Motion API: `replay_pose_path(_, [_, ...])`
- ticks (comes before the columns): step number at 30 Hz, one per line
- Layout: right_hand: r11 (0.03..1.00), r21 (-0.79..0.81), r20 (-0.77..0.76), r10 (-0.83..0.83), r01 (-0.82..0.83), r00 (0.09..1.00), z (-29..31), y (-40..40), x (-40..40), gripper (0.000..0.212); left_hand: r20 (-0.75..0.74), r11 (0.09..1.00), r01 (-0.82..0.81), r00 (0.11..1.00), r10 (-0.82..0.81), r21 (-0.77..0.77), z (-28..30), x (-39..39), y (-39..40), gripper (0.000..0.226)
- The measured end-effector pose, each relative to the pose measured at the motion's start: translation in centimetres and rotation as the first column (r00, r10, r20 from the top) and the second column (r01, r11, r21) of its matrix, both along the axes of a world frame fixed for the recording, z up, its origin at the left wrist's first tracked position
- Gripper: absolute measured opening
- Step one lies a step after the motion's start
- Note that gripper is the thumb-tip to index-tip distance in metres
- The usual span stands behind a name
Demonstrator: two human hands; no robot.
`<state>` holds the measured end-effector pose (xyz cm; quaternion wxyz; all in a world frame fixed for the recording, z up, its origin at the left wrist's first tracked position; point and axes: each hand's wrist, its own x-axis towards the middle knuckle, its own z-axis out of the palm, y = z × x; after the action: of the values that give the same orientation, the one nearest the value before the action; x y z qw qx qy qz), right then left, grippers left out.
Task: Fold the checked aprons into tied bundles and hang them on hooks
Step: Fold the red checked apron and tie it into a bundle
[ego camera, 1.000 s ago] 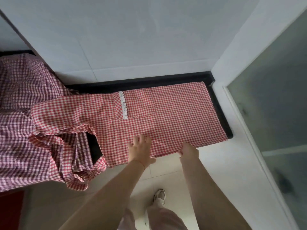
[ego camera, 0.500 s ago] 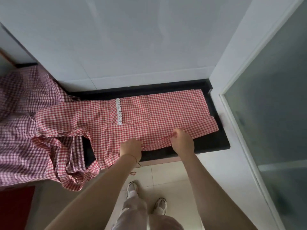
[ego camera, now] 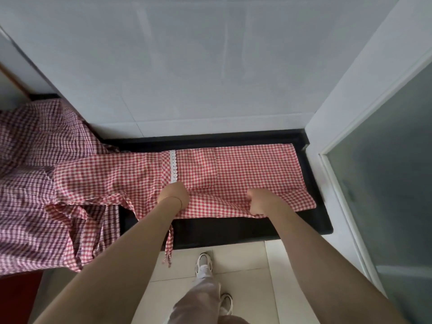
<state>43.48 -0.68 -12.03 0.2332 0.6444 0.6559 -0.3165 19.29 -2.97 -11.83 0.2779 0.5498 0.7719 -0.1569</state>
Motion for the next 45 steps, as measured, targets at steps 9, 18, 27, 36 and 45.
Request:
replay_pose_path(9, [0.949,0.061,0.226,0.289,-0.309,0.93,-0.8,1.5,-0.3,0.038,-0.158,0.991,0.101,0.981,-0.114,-0.088,-1.5,-1.1,0.5,0.035])
replay_pose_path(18, [0.96,0.277,0.019,0.03,-0.034,0.999,-0.7,7.8,0.0,0.016,-0.051,0.994,0.092,0.994,-0.095,-0.063,-0.4,-3.8,6.2,0.029])
replay_pose_path(27, [0.9,0.398,0.111,0.145,-0.178,0.983,-1.8,12.4,-0.8,0.025,-0.134,0.976,0.099,0.988,-0.073,0.196,-1.9,-5.4,9.7,0.033])
replay_pose_path(36, [0.97,0.167,0.089,0.165,-0.178,0.982,-1.2,14.3,-2.1,0.04,-0.069,0.924,0.244,0.959,-0.275,-0.294,-0.5,-4.9,11.5,0.023])
replay_pose_path(45, [0.947,0.259,0.098,0.171,-0.191,0.98,-1.6,14.3,-1.3,0.04,-0.091,0.995,0.091,0.992,-0.087,0.046,-1.7,-5.5,9.7,0.031])
